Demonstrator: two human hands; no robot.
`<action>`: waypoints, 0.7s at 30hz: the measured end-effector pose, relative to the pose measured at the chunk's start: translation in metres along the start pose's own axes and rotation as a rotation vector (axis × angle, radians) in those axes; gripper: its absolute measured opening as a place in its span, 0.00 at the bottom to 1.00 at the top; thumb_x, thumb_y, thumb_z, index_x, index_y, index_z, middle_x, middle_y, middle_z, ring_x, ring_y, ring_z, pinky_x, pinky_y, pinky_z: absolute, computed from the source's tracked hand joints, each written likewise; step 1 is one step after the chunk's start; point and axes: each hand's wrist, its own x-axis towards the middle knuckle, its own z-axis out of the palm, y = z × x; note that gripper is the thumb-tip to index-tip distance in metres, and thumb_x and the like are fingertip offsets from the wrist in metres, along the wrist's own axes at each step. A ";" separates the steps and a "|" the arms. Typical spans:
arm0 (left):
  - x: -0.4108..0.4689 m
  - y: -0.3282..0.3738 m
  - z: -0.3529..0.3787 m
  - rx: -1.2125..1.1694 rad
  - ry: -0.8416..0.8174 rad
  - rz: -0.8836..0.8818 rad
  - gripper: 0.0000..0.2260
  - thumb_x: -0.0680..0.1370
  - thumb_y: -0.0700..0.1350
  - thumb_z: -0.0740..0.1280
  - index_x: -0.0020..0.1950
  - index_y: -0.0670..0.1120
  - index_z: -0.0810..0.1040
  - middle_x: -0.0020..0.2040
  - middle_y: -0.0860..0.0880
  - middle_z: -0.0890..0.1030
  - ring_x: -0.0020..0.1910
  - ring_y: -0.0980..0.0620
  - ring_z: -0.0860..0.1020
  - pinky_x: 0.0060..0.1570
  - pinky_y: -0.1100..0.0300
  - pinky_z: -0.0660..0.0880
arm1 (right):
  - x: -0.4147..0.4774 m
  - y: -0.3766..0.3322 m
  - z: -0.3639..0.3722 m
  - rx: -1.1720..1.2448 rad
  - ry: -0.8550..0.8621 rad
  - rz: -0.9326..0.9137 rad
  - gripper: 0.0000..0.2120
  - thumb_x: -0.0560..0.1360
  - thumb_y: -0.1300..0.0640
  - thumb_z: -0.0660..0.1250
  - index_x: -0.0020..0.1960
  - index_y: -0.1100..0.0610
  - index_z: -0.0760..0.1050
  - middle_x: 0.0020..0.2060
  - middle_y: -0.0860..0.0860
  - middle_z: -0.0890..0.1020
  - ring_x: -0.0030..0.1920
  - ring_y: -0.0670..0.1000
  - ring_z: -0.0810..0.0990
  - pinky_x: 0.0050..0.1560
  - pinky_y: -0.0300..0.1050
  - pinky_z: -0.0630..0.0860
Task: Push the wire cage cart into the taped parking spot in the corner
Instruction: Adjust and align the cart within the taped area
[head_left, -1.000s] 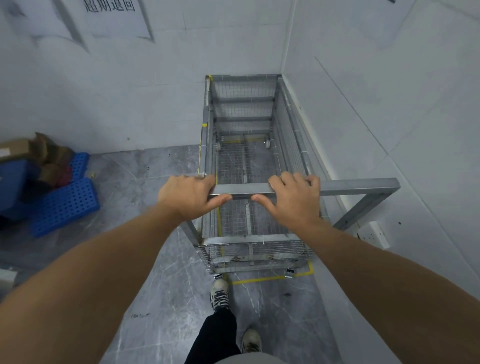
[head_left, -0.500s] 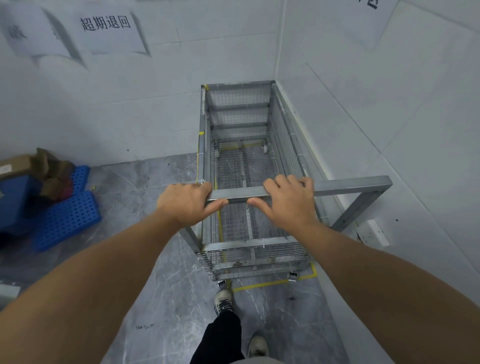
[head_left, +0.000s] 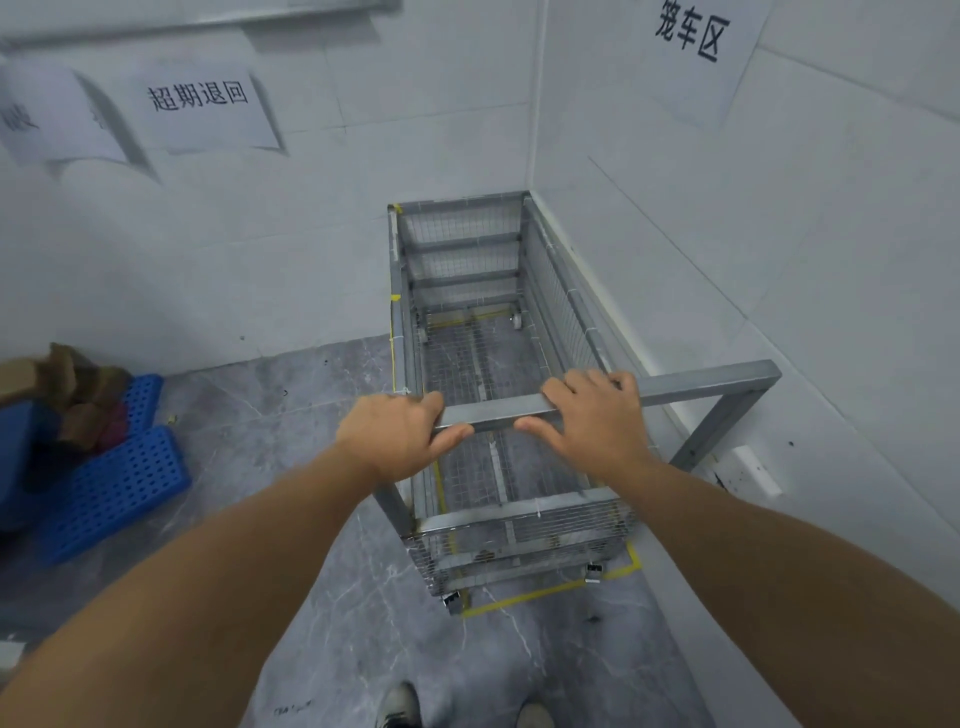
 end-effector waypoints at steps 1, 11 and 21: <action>0.000 -0.001 0.001 0.002 0.006 0.009 0.25 0.76 0.70 0.44 0.44 0.50 0.65 0.34 0.50 0.77 0.30 0.48 0.75 0.31 0.55 0.73 | 0.000 0.000 0.000 -0.010 -0.003 0.001 0.30 0.75 0.26 0.49 0.47 0.50 0.75 0.40 0.48 0.78 0.43 0.54 0.75 0.50 0.53 0.64; 0.000 -0.036 0.004 -0.292 -0.110 0.365 0.24 0.81 0.62 0.50 0.75 0.61 0.51 0.64 0.49 0.73 0.53 0.42 0.78 0.49 0.44 0.78 | -0.005 -0.017 -0.012 0.106 -0.186 0.211 0.40 0.71 0.22 0.41 0.58 0.50 0.75 0.52 0.51 0.77 0.58 0.56 0.72 0.67 0.57 0.60; -0.011 -0.071 0.024 -0.521 0.072 0.453 0.21 0.81 0.57 0.57 0.73 0.53 0.65 0.59 0.48 0.79 0.51 0.45 0.79 0.47 0.50 0.76 | -0.011 -0.067 -0.006 0.284 0.000 0.725 0.30 0.74 0.29 0.53 0.63 0.48 0.75 0.72 0.55 0.66 0.76 0.59 0.55 0.74 0.62 0.56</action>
